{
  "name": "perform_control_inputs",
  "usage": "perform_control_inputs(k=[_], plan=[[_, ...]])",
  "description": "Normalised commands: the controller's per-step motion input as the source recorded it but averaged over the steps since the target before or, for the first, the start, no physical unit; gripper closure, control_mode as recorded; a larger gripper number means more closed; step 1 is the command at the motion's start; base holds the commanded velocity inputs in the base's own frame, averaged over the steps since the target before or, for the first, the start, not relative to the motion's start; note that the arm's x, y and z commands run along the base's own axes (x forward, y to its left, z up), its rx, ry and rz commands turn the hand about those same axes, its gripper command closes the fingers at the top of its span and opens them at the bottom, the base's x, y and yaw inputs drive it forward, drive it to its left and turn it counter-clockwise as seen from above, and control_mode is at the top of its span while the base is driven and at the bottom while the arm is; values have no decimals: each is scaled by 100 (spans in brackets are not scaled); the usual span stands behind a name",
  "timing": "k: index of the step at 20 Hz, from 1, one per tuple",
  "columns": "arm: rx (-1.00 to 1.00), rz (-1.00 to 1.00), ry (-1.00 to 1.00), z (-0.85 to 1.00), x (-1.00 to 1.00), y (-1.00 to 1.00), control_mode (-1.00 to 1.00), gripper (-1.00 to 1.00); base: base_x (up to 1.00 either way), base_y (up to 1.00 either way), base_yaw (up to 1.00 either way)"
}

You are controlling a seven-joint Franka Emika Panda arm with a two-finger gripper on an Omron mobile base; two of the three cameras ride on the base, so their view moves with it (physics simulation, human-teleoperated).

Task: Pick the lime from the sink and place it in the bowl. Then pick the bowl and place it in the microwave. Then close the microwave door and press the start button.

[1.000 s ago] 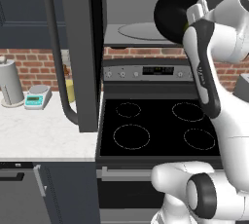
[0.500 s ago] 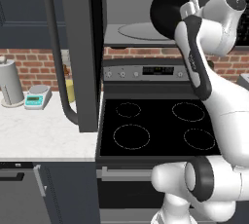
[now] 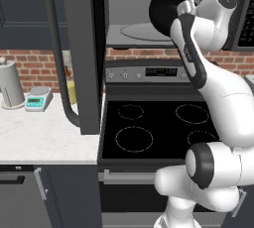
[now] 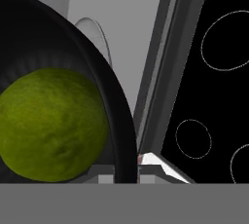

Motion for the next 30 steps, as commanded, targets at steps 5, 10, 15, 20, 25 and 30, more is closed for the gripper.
perform_control_inputs(k=[5,10,15,20,25,30], plan=[[0,0,0,-3,40,0,-100,100,0,0,0],[0,1,2,-12,35,0,-100,100,0,0,0],[0,2,5,-13,27,0,-100,100,0,0,0],[0,1,0,-7,26,0,-100,100,0,0,0],[0,2,0,0,25,0,-100,100,0,0,0],[0,2,0,-2,40,0,-100,100,0,0,0]])
